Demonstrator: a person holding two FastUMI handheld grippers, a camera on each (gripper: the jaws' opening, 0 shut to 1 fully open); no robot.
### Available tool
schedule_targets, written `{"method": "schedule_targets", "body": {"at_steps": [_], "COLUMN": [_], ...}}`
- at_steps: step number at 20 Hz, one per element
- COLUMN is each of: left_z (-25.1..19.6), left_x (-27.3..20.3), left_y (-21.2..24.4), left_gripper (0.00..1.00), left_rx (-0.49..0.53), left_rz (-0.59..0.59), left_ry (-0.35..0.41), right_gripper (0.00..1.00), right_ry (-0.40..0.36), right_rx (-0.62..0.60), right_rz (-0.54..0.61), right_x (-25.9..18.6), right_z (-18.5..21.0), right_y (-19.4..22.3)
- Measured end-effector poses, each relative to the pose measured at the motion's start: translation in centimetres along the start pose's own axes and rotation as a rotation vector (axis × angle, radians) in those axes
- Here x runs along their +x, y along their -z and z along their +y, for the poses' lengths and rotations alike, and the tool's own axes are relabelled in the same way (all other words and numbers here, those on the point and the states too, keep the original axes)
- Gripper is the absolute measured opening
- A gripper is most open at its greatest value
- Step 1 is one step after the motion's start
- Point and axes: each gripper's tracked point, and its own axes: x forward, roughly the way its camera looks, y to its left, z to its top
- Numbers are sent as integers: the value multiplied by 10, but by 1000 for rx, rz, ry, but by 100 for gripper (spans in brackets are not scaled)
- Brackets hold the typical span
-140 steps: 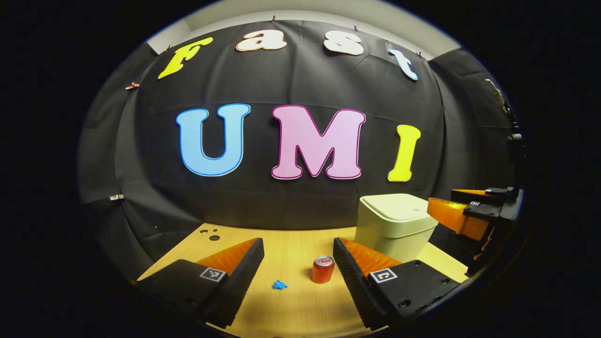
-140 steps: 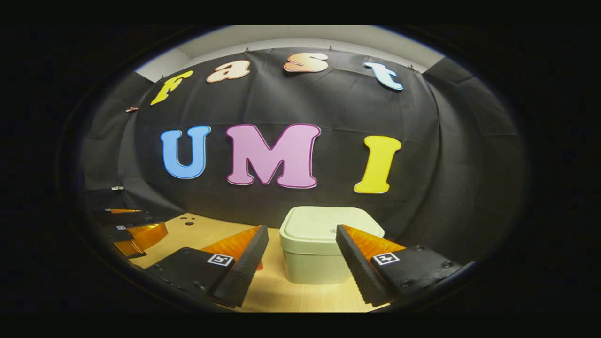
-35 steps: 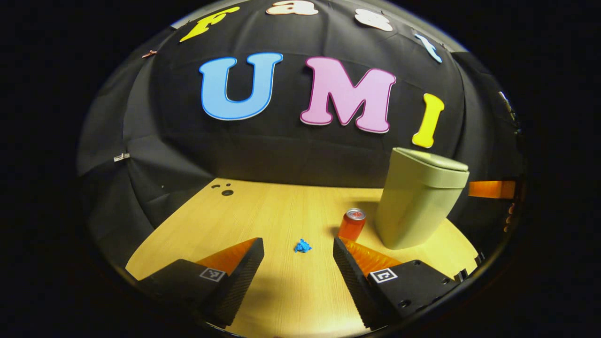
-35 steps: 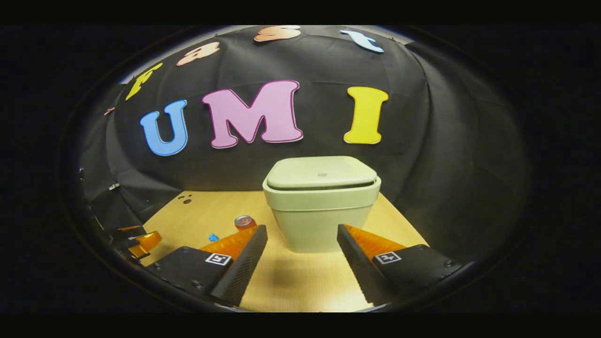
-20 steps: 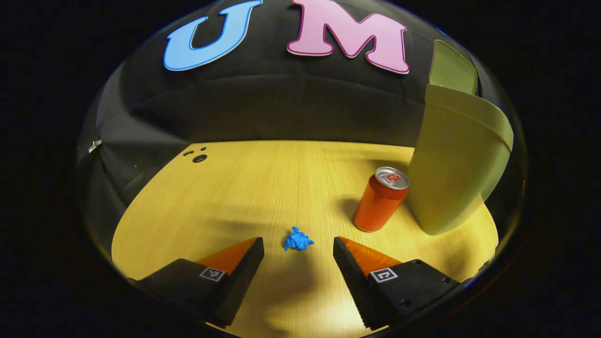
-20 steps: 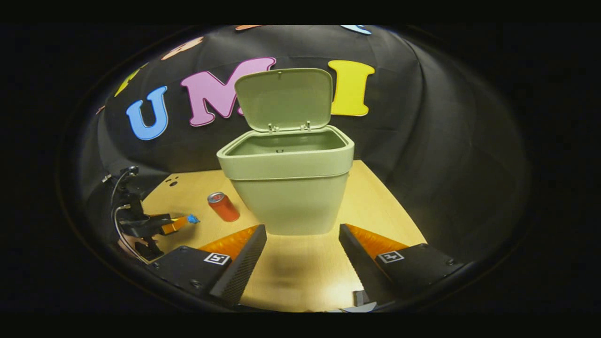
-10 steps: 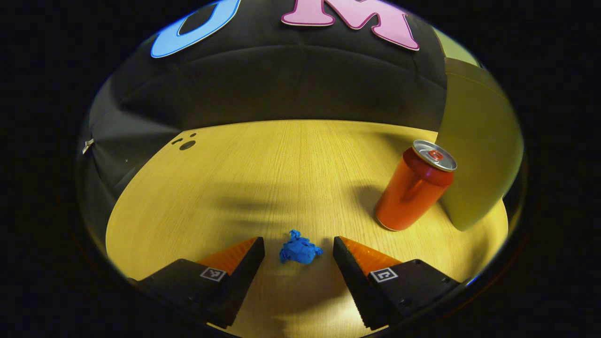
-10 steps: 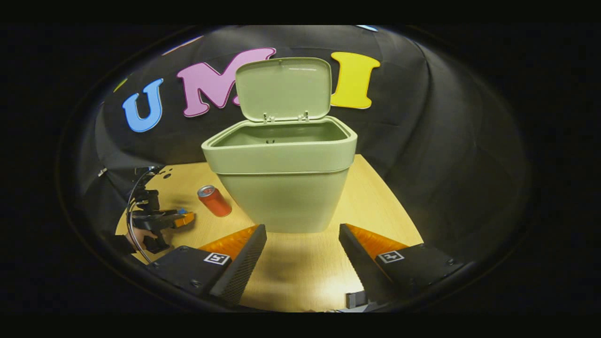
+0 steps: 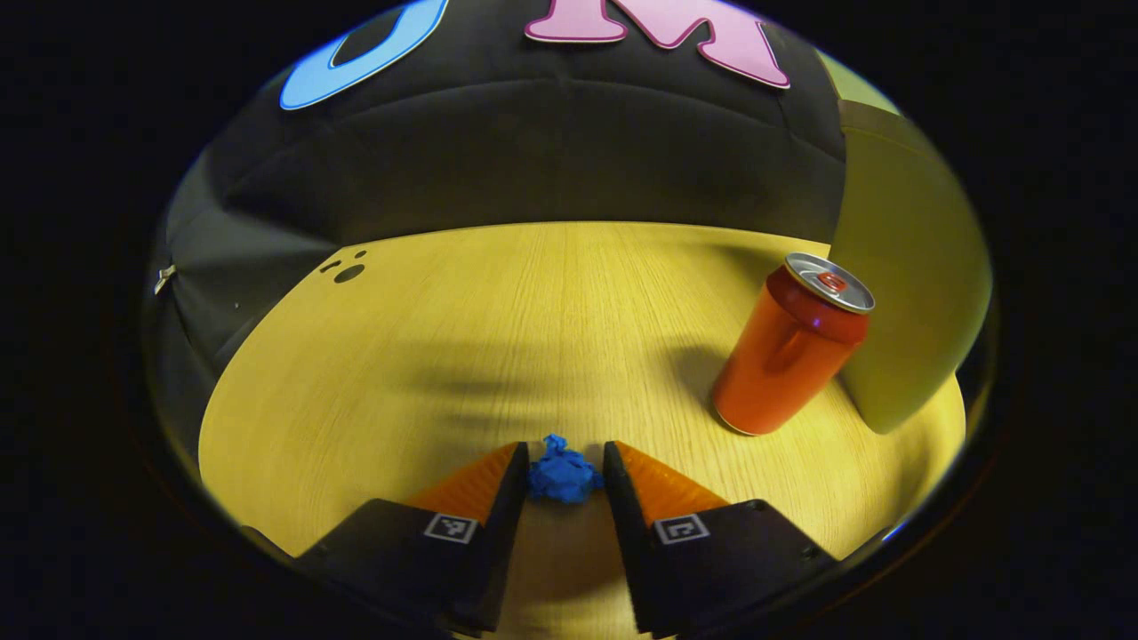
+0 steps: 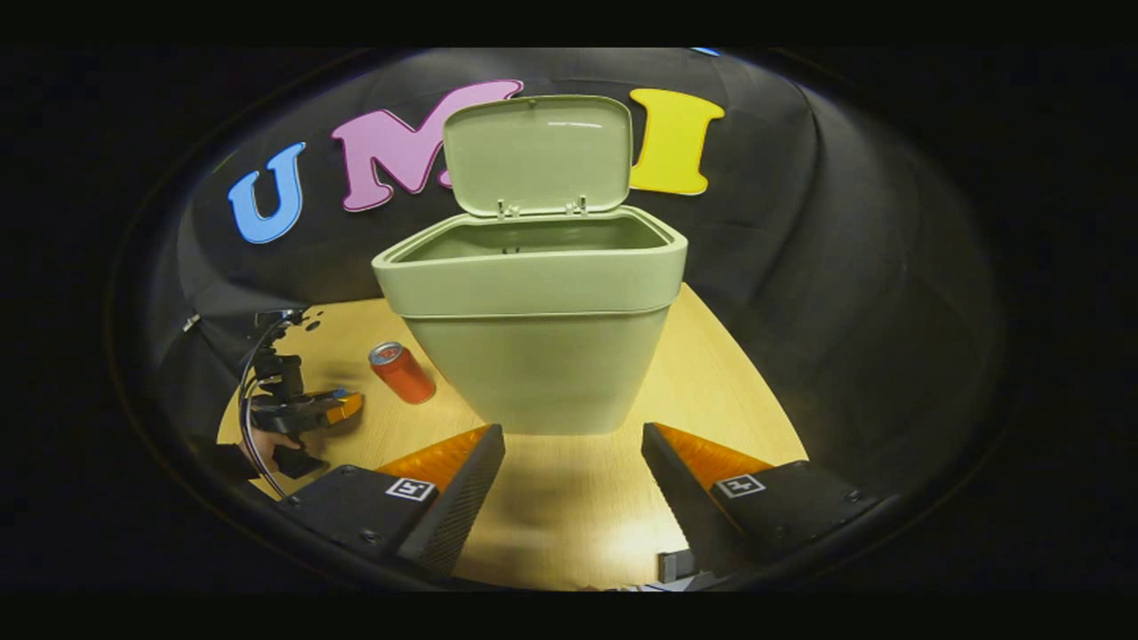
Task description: Press the lid of the desktop garbage bin to open it, pick up the crumpled paper on the desktop and throw it into the bin, then pick up the pop can on the desktop and drop it into the bin, and finally close the garbage bin lid.
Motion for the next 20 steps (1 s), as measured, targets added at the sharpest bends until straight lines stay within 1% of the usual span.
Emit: {"method": "schedule_targets", "body": {"at_steps": [2,4,5,6,8,12,13,14,15,18,20], "left_z": [0,1,1,0,-2,-8,-8,-10,-12,-14,-22], "left_x": [-1,-2,-3,-4,-9,-36,-45,-54,-64,-98,-119], "left_y": [0,0,-1,-1,-1,-14,-22,-31,-41,-70,-91], "left_gripper": [42,42,34,35,32,32,32,34,31,32,32], "left_rx": [-6,-11,-15,-15,-16,-60,-67,-74,-76,-43,-35], "left_rz": [-4,-7,-7,-6,0,-28,-41,-58,-76,-120,-156], "left_ry": [-5,-9,-9,-8,-1,28,31,41,51,66,98], "right_gripper": [98,98,98,98,98,98,98,98,98,98,98], "right_ry": [-2,-5,-5,-5,-5,-10,-11,-14,-19,-35,-45], "right_rx": [-2,-3,-5,-6,-4,3,1,-1,-1,0,4], "right_rz": [-3,-7,-8,-10,-13,-16,-15,-14,-16,-31,-38], "right_x": [-1,-2,-3,-3,-5,-8,-8,-9,-10,-13,-16], "right_z": [0,2,2,2,2,4,5,7,9,17,20], "right_y": [0,-1,-1,0,0,1,3,3,4,2,2]}}
